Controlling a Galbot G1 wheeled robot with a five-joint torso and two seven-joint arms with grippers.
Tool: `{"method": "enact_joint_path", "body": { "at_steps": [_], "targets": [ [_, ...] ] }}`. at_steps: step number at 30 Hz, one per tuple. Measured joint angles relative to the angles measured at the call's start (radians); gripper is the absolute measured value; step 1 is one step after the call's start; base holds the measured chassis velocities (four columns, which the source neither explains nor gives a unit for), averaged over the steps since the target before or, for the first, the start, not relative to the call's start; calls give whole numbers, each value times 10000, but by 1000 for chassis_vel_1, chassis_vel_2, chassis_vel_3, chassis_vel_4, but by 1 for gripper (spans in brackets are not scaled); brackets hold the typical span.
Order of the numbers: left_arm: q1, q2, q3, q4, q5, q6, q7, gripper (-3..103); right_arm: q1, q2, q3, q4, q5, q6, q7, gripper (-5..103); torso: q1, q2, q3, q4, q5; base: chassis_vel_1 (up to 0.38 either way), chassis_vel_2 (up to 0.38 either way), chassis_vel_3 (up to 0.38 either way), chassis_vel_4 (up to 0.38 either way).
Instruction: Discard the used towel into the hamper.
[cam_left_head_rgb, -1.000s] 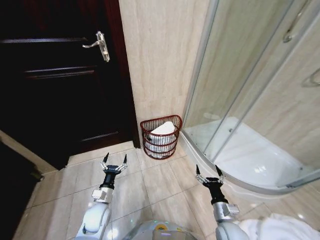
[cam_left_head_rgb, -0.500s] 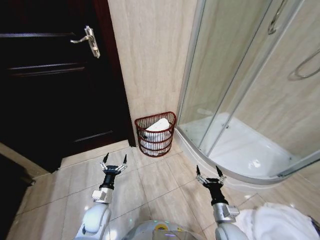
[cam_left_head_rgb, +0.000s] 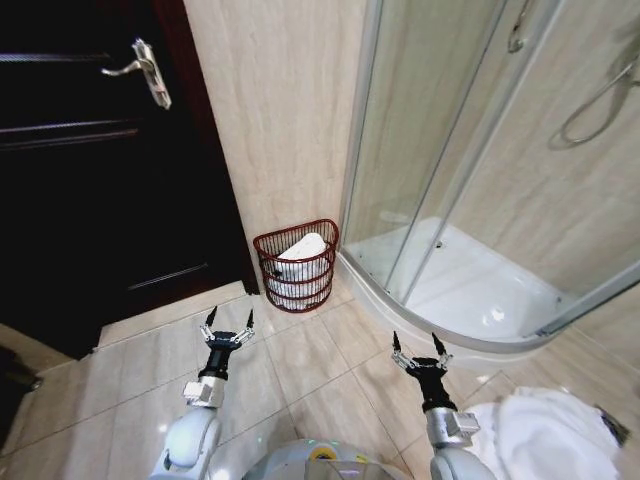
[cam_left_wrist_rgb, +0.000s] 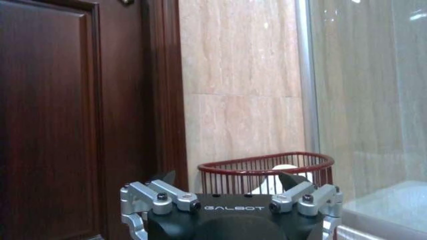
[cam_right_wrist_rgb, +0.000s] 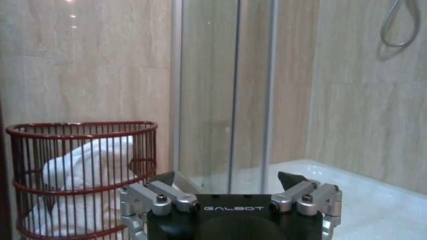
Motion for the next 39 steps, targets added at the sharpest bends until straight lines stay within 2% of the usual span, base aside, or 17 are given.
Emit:
{"method": "enact_joint_path", "body": {
  "at_steps": [9, 24, 39],
  "targets": [
    [-12, -4, -19, -38, -16, -74, 1, 100, -52, 77, -38, -24, -6, 134, 9, 100, -72, -451, -375, 0, -1, -47, -38, -39, -35],
    [-23, -10, 17, -32, 49, -106, 37, 100, -69, 115, -1, -49, 15, 221, 30, 100, -78, -1003, -903, -2, 0, -50, -52, -55, -59],
    [-26, 37, -40, -15, 39, -264, 106, 100, -90, 143, -3, -31, 0, 222, 31, 100, -80, -1005, -922, -2, 0, -49, -53, -53, -61]
  ]
}}
